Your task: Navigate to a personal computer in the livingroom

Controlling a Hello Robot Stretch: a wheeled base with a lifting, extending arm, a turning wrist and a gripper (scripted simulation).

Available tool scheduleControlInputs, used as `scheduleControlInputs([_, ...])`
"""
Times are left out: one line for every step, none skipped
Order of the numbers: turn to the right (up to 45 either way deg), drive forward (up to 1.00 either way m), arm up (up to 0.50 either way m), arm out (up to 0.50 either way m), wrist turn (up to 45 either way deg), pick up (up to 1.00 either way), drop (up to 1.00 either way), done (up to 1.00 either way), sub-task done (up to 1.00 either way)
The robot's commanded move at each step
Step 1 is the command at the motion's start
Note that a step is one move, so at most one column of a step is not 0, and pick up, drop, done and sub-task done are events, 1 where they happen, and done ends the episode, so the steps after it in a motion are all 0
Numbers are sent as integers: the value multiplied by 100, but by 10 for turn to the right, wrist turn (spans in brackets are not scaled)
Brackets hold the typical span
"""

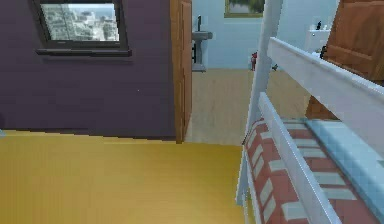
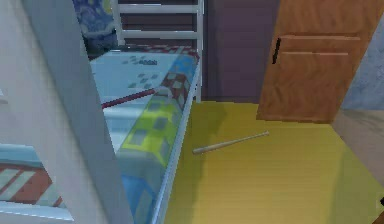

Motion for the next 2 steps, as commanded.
scheduleControlInputs([60,0,0,0,0,0,0,0,0])
scheduleControlInputs([0,100,0,0,0,0,0,0,0])
